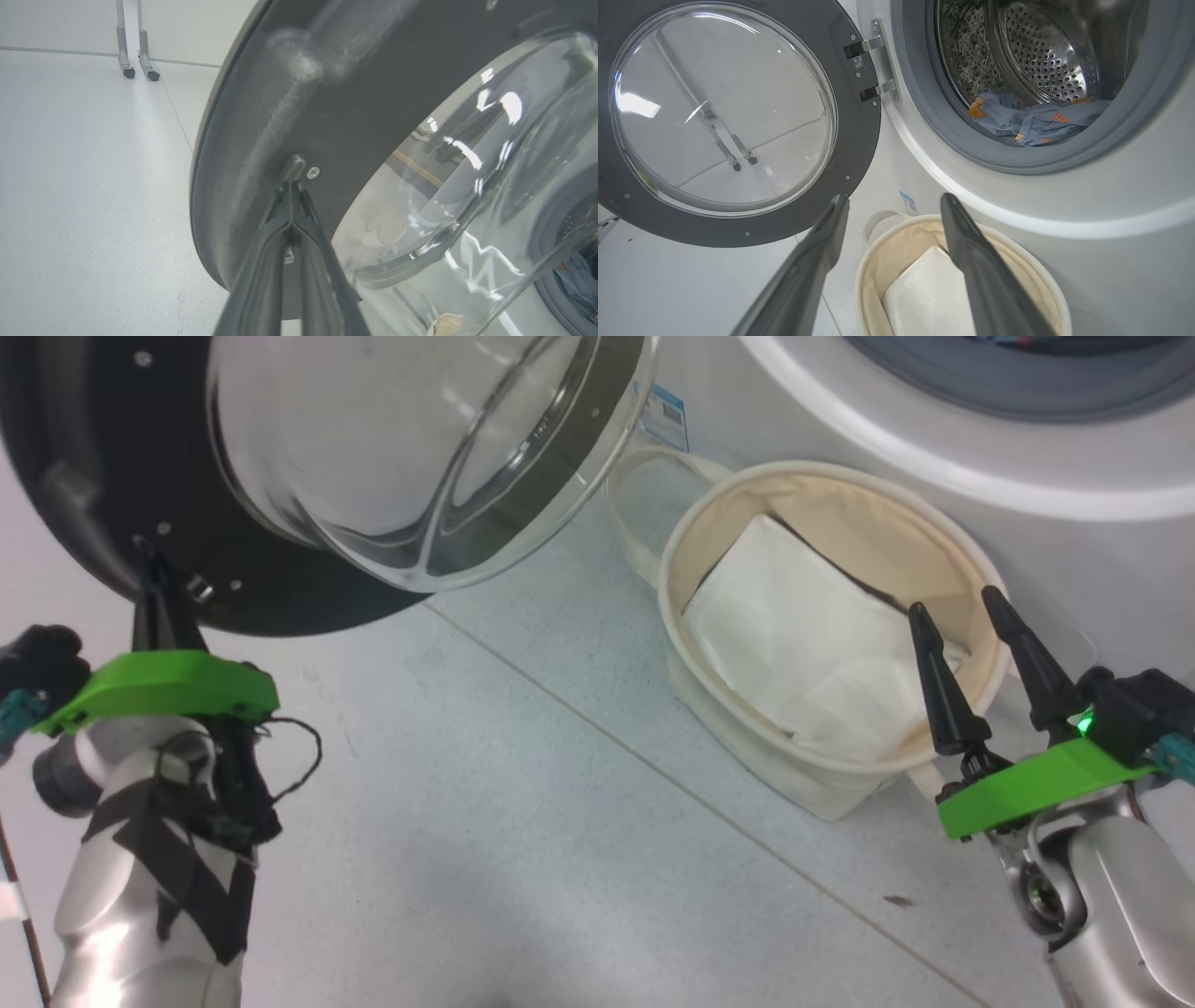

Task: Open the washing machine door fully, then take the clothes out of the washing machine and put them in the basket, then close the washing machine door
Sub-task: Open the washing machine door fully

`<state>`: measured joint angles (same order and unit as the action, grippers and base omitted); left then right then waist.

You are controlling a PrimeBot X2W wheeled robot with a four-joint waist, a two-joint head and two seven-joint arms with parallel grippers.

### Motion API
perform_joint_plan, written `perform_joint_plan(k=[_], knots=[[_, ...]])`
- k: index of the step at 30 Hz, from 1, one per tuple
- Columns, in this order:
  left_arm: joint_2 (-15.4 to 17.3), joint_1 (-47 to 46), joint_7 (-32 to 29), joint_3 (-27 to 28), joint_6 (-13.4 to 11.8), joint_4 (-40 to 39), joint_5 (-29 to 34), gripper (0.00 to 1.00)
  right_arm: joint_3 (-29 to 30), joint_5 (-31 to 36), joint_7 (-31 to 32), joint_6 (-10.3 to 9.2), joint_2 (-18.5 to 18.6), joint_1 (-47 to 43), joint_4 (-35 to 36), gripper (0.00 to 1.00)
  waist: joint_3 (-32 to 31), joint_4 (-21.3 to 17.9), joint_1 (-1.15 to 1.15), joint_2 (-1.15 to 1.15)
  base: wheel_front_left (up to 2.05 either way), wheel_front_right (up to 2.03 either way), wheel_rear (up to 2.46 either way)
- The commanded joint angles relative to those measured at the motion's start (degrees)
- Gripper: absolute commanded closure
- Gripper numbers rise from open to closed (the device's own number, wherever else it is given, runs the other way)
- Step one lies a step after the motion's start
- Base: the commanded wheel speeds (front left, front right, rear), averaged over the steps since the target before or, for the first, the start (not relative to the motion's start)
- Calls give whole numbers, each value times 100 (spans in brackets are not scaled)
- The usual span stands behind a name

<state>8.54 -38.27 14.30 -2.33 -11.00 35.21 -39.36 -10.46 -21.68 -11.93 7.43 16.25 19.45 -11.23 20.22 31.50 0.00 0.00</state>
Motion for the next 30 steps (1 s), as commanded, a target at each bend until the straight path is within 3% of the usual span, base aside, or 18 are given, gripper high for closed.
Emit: perform_joint_plan(k=[1, 16, 17, 18, 19, 21, 30], knots=[[242, -209, 69, 287, 23, -84, 93, 100, -116, 33, 22, 6, 44, 112, 213, 0, 68, 15, 0, 0, 0, 0, 0], [41, -454, 69, 973, 646, 747, 663, 100, -127, -70, -120, 6, -69, 7, 17, 0, -287, -22, 0, 0, 0, 0, 0], [63, -436, 69, 923, 672, 786, 804, 78, -111, -82, -141, 6, -99, -34, -18, 0, -364, -35, 0, 0, 0, 0, 0], [96, -406, 70, 818, 683, 832, 1000, 17, -95, -96, -161, 6, -127, -78, -56, 0, -451, -51, 0, 0, 0, 0, 0], [71, -380, 70, 774, 716, 900, 1074, 0, -69, -106, -179, 6, -154, -125, -95, 0, -544, -69, 0, 0, 0, 0, 0], [52, -323, 70, 705, 789, 1072, 1165, 0, -11, -122, -212, 6, -211, -219, -157, 0, -732, -122, 0, 0, 0, 0, 0], [192, 152, 70, 650, 558, 909, 1548, 0, 98, -189, -287, 6, -442, -536, -351, 0, -1451, -513, 0, 0, 0, 0, 0]])
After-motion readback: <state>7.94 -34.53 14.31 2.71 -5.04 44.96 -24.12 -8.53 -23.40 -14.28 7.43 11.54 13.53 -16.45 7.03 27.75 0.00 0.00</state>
